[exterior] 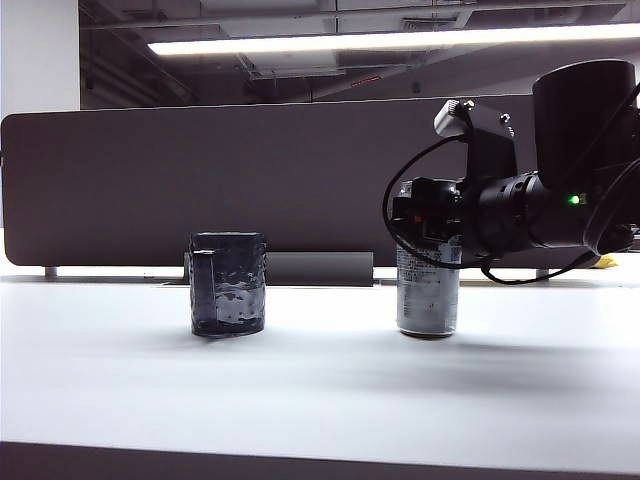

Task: Pick up the metal can, pour some water into the cup, then place the can back on the table.

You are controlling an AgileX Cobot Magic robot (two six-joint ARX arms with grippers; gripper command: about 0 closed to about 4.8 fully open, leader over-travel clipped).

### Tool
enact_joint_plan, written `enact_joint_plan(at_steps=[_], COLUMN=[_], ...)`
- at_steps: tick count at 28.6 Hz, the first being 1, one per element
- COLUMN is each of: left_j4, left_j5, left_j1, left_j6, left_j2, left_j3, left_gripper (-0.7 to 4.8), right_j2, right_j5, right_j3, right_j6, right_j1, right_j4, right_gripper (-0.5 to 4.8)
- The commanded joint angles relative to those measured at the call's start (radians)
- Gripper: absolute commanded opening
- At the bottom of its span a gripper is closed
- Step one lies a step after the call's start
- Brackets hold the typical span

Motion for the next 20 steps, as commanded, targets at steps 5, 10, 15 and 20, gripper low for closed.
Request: enact_joint_plan(at_steps=[5,10,15,20], left_j4=[0.013,0.013,0.013,0.012], left_j5=[0.0,0.0,0.0,0.023], left_j1=[0.0,0.0,0.001,0.06], left_j6=[0.004,0.004,0.004,0.004], left_j2=[0.001,0.001,0.001,0.001], left_j3=[0.001,0.001,0.001,0.002], left_gripper=[-0.05,-0.05,-0.05,-0.05], right_j2=[0.003,0.003,0.001,-0.03], right_j5=[-0.002,-0.002,-0.002,-0.002], right_j3=[-0.002,-0.002,-0.002,-0.002], right_j6=[0.005,0.005,0.021,0.066], right_j1=[0.002,0.002,0.002,0.002], right_j4=[-0.02,-0.001,0.075,0.138], right_gripper=[3.12,4.47,4.79,4.79])
